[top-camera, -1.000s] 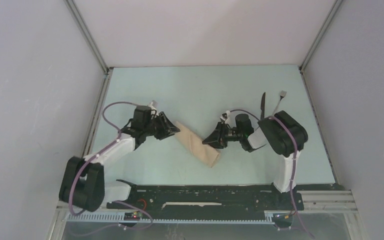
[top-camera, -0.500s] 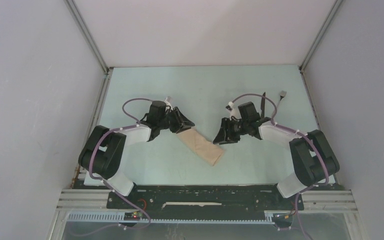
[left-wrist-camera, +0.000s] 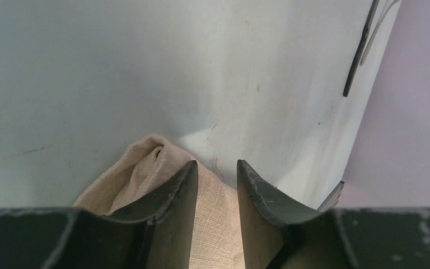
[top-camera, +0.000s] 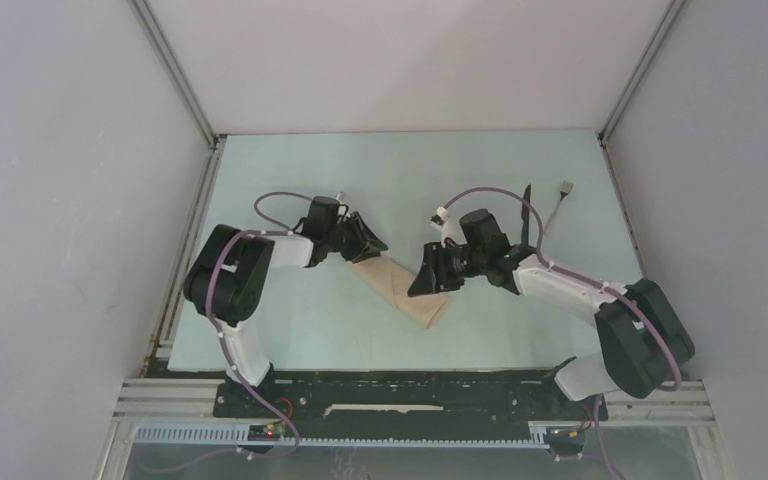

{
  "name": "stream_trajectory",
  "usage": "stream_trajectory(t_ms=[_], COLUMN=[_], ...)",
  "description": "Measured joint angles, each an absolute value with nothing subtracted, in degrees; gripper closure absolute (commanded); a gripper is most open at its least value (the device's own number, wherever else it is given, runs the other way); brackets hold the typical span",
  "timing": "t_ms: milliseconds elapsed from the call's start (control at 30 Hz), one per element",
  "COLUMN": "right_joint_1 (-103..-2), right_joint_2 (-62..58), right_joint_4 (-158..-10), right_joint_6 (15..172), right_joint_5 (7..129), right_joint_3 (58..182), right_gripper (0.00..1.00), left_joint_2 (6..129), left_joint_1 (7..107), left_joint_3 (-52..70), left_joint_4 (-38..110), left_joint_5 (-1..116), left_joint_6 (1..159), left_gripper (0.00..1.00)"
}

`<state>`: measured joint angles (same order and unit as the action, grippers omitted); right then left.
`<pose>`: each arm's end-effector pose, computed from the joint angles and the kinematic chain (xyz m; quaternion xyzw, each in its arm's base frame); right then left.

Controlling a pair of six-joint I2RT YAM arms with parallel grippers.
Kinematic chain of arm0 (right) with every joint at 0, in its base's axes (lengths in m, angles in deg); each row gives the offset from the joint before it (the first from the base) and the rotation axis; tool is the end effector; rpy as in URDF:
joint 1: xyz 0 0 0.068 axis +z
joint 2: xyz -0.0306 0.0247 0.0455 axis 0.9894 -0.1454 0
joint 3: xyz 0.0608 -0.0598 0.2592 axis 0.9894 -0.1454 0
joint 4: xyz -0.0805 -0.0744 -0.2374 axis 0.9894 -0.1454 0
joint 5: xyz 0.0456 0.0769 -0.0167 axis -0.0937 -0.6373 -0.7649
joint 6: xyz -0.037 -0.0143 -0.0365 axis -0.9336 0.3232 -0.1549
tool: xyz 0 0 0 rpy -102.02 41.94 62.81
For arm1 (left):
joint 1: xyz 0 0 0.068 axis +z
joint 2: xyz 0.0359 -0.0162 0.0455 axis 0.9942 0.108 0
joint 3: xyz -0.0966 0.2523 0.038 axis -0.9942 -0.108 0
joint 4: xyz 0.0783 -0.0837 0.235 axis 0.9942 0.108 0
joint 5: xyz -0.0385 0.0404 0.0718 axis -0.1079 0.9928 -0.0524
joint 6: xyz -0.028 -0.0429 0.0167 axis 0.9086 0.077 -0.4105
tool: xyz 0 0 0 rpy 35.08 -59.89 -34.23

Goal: Fold the napkin into a case and place the utensils inside
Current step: Smooth out the smaller rectangle-folded napkin at the center of the board.

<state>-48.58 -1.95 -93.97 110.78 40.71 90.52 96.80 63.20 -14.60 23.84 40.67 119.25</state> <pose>0.2285 0.1732 0.2096 -0.1836 0.8701 0.4195 0.1823 0.3249 -0.1382 0.1259 -0.1491 0.8844 -0.3920 0.2046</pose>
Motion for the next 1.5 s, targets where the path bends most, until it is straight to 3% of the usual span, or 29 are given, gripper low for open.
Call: stream_trajectory(t_ms=[200, 467, 667, 900, 1233, 1500], right_joint_1=[-50.04, -48.89, -43.84, -42.2, -42.74, -55.07], right_joint_2=[-7.92, -6.17, -1.45, -8.72, -6.89, -8.11], right_joint_4=[-78.25, -82.1, -82.21, -73.24, -82.14, -92.72], right_joint_6=[116.99, 118.3, 118.67, 122.69, 120.03, 118.89], right_joint_5=[36.1, 38.87, 39.35, 37.82, 46.04, 54.39], right_joint_3=[80.79, 80.44, 87.81, 80.31, 77.84, 83.92], right_gripper=[0.44, 0.42, 0.43, 0.43, 0.43, 0.43], left_joint_2=[94.44, 83.23, 91.08, 92.8, 84.3, 67.65], left_joint_1=[63.18, 63.2, 63.92, 64.71, 64.36, 63.37], left_joint_3=[-12.76, -13.42, -16.76, -14.82, -14.23, -16.54], left_joint_4=[29.2, 31.64, 29.57, 29.57, 35.8, 39.56], left_joint_5=[41.56, 43.14, 46.02, 44.62, 44.82, 44.56], left_joint_6=[115.16, 114.51, 114.86, 114.88, 113.31, 111.65], left_gripper=[0.54, 0.53, 0.53, 0.52, 0.46, 0.43])
